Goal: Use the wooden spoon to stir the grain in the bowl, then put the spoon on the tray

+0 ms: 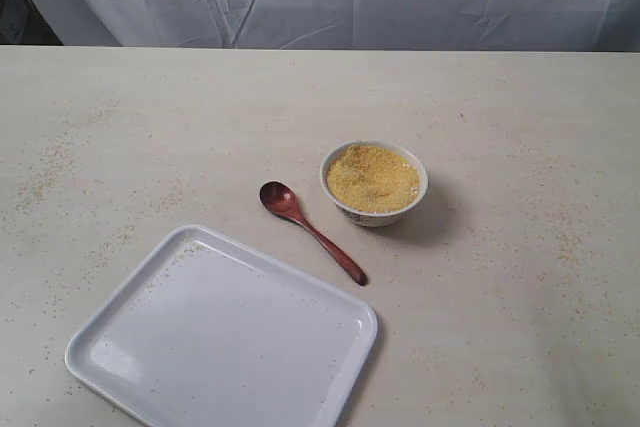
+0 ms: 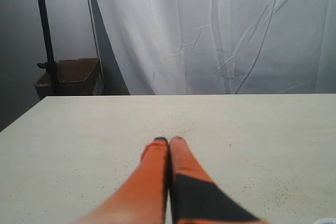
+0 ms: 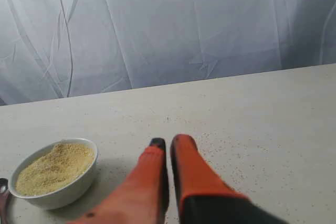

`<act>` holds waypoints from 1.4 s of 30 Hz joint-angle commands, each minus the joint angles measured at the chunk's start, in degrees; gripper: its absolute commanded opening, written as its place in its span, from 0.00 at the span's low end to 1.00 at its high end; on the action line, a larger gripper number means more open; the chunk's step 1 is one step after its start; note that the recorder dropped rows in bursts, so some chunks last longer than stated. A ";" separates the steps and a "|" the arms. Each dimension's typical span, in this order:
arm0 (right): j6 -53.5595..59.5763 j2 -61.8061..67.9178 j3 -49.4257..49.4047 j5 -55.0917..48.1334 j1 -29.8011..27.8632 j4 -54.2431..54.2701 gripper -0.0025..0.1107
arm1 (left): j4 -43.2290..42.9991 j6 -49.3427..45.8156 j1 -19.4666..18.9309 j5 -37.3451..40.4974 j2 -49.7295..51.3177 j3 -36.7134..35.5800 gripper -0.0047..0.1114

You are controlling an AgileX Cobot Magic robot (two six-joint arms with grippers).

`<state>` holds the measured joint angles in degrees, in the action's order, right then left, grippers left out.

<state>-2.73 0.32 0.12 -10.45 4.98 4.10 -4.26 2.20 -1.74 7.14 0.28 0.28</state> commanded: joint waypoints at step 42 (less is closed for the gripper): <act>20.71 52.66 28.01 -3.05 14.70 26.04 0.01 | 0.13 0.15 0.26 0.08 -0.28 -0.28 0.04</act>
<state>11.59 46.02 26.35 -13.20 14.10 25.87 -4.26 2.20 -1.74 7.14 0.28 0.28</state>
